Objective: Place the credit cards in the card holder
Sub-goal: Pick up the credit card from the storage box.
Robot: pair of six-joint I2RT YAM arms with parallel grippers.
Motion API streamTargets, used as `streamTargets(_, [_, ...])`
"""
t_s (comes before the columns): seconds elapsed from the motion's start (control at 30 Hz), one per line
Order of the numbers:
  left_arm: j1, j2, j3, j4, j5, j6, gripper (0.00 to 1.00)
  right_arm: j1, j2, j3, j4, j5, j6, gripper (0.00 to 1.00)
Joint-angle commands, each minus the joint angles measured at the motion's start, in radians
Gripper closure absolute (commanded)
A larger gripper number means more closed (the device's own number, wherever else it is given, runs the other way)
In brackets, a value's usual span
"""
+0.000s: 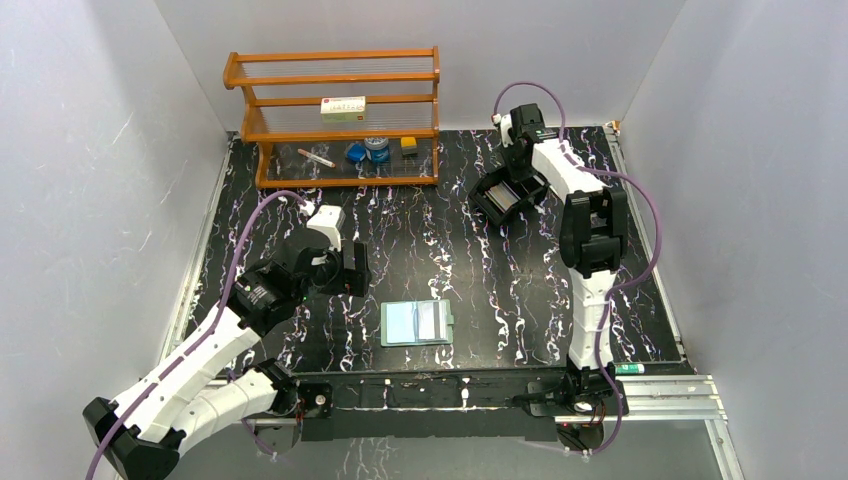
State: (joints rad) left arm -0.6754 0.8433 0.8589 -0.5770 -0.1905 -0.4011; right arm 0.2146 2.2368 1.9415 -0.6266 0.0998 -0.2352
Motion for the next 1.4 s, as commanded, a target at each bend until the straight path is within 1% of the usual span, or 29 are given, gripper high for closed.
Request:
streamTargets(0.0, [0.007,0.001,0.002,-0.007,-0.006,0.011,0.01,0.047,-0.084,0.058,-0.078,0.120,0.009,1.00])
streamTargets(0.2, [0.008,0.023,0.011,-0.022,-0.035,-0.002,0.01,0.084,-0.118,0.120,-0.138,0.261,0.020,1.00])
streamTargets(0.4, [0.007,-0.010,-0.016,-0.010,-0.071,-0.040,0.01,0.147,-0.205,0.138,-0.189,0.300,0.058,1.00])
streamTargets(0.5, [0.007,-0.054,-0.044,0.010,-0.037,-0.098,0.01,0.172,-0.264,0.134,-0.241,0.273,0.151,1.00])
streamTargets(0.6, [0.008,-0.089,-0.050,0.035,0.071,-0.164,0.01,0.202,-0.357,0.068,-0.248,0.175,0.245,1.00])
streamTargets(0.67, [0.006,-0.102,-0.049,0.045,0.129,-0.209,0.02,0.223,-0.437,-0.006,-0.206,0.088,0.302,1.00])
streamTargets(0.77, [0.007,-0.121,-0.053,0.083,0.223,-0.268,0.02,0.242,-0.589,-0.182,-0.055,-0.147,0.401,1.00])
streamTargets(0.83, [0.007,-0.133,-0.054,0.110,0.277,-0.301,0.03,0.257,-0.688,-0.328,0.057,-0.246,0.476,1.00])
streamTargets(0.93, [0.007,-0.143,-0.065,0.128,0.297,-0.338,0.05,0.282,-0.813,-0.529,0.205,-0.342,0.582,1.00])
streamTargets(1.0, [0.007,-0.139,-0.080,0.133,0.297,-0.343,0.08,0.293,-0.877,-0.630,0.258,-0.356,0.635,1.00])
streamTargets(1.07, [0.007,-0.122,-0.083,0.121,0.296,-0.346,0.10,0.297,-0.940,-0.734,0.341,-0.421,0.701,1.00])
streamTargets(1.17, [0.007,-0.092,-0.098,0.126,0.302,-0.344,0.13,0.305,-1.005,-0.852,0.420,-0.479,0.787,1.00])
streamTargets(1.27, [0.007,-0.062,-0.120,0.135,0.299,-0.349,0.18,0.314,-1.072,-0.999,0.570,-0.533,0.903,1.00])
streamTargets(1.37, [0.006,-0.040,-0.146,0.199,0.354,-0.358,0.24,0.325,-1.113,-1.125,0.684,-0.561,1.019,1.00])
